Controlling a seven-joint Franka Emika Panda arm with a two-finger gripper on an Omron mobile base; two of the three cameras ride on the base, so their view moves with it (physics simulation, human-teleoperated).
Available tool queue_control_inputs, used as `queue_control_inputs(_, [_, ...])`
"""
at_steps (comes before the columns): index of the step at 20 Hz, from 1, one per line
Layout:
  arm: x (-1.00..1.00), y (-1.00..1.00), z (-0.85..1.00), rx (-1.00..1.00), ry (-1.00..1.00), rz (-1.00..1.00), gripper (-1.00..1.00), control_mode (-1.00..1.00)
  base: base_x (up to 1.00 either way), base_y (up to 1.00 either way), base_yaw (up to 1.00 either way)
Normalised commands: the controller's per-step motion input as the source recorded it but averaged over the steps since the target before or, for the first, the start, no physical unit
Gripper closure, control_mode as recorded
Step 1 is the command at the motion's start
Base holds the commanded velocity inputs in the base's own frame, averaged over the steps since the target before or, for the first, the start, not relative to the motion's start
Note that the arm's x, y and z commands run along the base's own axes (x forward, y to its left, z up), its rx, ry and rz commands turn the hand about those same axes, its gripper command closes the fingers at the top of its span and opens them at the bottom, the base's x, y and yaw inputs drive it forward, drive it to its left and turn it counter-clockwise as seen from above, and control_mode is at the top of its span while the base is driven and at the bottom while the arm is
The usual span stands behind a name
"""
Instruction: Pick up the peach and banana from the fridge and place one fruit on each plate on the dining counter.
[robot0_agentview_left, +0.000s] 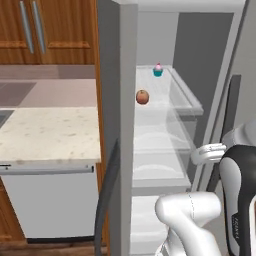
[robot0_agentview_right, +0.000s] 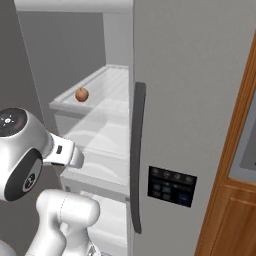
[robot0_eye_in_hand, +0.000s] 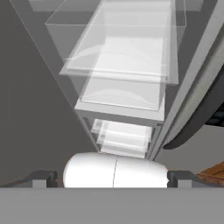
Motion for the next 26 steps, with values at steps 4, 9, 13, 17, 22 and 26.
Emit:
queue_control_inputs(4, [0.0, 0.0, 0.0, 0.0, 0.0, 0.0, -1.0, 1.0, 0.55, 0.11, 0.01])
queue_control_inputs(9, [0.06, 0.04, 0.04, 0.0, -0.01, 0.02, -1.0, -1.0, 0.39, 0.18, 0.05])
queue_control_inputs(13, [0.17, 0.2, 0.6, 0.0, -0.04, 0.04, -1.0, -1.0, 0.0, 0.0, 0.0])
queue_control_inputs(17, [0.33, 0.24, 0.89, -0.04, -0.02, 0.0, -1.0, -1.0, 0.0, 0.0, 0.0])
queue_control_inputs(22, [0.61, 0.31, 0.56, -0.02, 0.0, 0.0, -1.0, -1.0, 0.0, 0.0, 0.0])
queue_control_inputs(26, [0.71, 0.15, 0.04, 0.0, 0.0, 0.0, -1.0, -1.0, 0.0, 0.0, 0.0])
